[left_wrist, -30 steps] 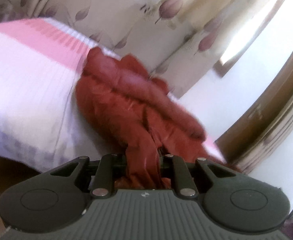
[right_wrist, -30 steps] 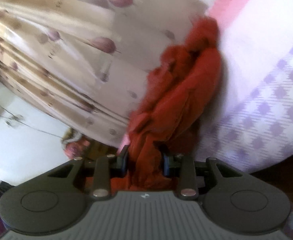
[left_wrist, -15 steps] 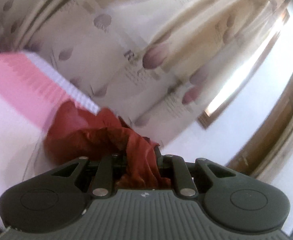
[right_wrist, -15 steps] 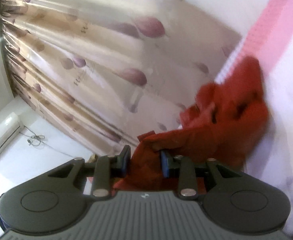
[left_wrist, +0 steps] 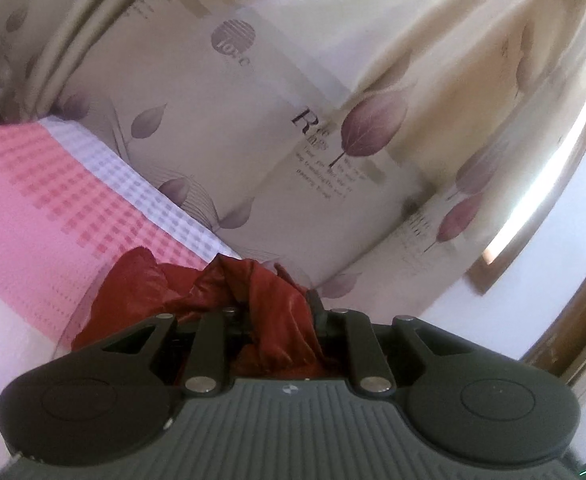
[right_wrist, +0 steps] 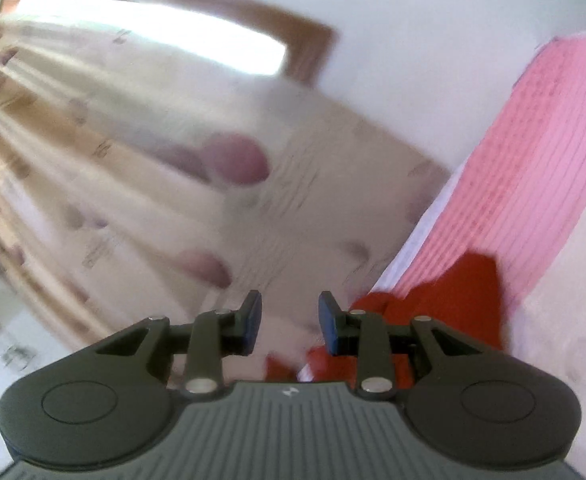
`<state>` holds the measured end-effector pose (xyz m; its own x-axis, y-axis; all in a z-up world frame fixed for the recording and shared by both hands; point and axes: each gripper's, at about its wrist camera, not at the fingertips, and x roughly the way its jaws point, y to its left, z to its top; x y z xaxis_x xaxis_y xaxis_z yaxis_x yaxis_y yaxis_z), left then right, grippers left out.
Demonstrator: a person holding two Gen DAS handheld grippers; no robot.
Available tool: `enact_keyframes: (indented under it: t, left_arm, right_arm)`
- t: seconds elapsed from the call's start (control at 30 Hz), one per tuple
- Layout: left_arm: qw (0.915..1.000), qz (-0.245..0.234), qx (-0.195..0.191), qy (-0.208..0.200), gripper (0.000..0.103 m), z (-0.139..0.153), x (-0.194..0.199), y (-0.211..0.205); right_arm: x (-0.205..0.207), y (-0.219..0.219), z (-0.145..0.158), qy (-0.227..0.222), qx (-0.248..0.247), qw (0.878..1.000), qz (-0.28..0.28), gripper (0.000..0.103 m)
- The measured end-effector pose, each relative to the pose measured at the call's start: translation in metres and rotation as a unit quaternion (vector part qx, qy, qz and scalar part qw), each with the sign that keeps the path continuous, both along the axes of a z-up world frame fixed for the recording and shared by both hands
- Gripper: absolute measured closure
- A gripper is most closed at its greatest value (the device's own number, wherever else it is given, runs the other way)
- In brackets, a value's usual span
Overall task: Fold large clothes
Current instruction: 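Lay the lifted jacket back down flat with both grippers, then grasp the jacket body with both grippers and fold it over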
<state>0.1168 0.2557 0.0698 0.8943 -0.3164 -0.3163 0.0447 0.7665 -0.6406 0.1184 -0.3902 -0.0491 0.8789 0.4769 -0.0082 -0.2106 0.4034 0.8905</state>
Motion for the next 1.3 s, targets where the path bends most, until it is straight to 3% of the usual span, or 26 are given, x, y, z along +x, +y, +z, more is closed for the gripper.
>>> enact_keyframes:
  t: [0.1,0.2,0.27,0.4,0.47,0.53,0.6,0.67,0.7,0.8,0.9,0.97,1.03,1.1,1.2,1.3]
  left_arm:
    - [0.9997,0.004,0.021,0.007,0.081,-0.006,0.016,-0.007]
    - [0.9993,0.007,0.033,0.012,0.081,-0.009,0.027,-0.012]
    - [0.9991,0.01,0.04,0.012,0.079,-0.009,0.031,-0.014]
    - [0.9993,0.012,0.033,0.016,0.065,-0.006,0.034,-0.011]
    - [0.9989,0.01,0.044,0.013,0.057,-0.003,0.034,-0.012]
    - [0.9982,0.008,0.059,0.01,0.038,0.0,0.032,-0.014]
    - [0.9976,0.01,0.069,-0.001,0.031,0.003,0.027,-0.014]
    - [0.9975,0.003,0.07,-0.009,0.014,0.007,0.025,-0.012]
    - [0.9974,0.006,0.07,-0.016,0.0,0.009,0.023,-0.011]
    - [0.9904,0.044,0.114,-0.065,0.0,0.02,0.008,-0.012]
    - [0.9871,0.028,0.14,-0.073,0.001,0.026,0.004,-0.017]
    - [0.9836,-0.015,0.16,-0.082,0.005,0.028,0.002,-0.028]
    - [0.9743,-0.074,0.197,-0.081,0.026,0.029,0.006,-0.051]
    - [0.9614,-0.132,0.23,-0.074,0.038,0.025,0.013,-0.076]
    - [0.9392,-0.182,0.285,-0.062,0.041,0.012,0.027,-0.112]
    - [0.9304,-0.191,0.311,-0.03,0.041,-0.01,0.051,-0.123]
  right_arm:
    - [-0.007,0.007,0.011,-0.033,-0.012,0.999,-0.009,0.071]
    - [-0.032,0.027,0.031,-0.093,-0.07,0.993,0.005,0.07]
    - [-0.049,0.049,0.046,-0.136,-0.131,0.981,0.044,0.07]
    - [-0.06,0.101,0.052,-0.161,-0.256,0.944,0.132,0.067]
    - [-0.055,0.124,0.045,-0.158,-0.298,0.927,0.162,0.063]
    - [-0.039,0.152,0.031,-0.137,-0.36,0.907,0.172,0.056]
    - [-0.016,0.169,0.017,-0.103,-0.403,0.893,0.169,0.054]
    - [0.005,0.176,0.005,-0.073,-0.417,0.89,0.169,0.054]
    - [0.014,0.177,0.001,-0.057,-0.425,0.888,0.164,0.055]
    - [0.033,0.18,-0.01,-0.014,-0.429,0.891,0.151,0.055]
    - [0.037,0.176,-0.012,0.005,-0.427,0.895,0.129,0.054]
    - [0.032,0.17,-0.002,-0.013,-0.411,0.904,0.116,0.053]
    - [0.031,0.166,0.012,-0.036,-0.411,0.904,0.109,0.052]
    - [0.038,0.172,0.02,-0.05,-0.423,0.897,0.113,0.052]
    - [0.059,0.182,0.025,-0.055,-0.459,0.878,0.123,0.052]
    - [0.082,0.185,0.017,-0.034,-0.482,0.866,0.128,0.052]
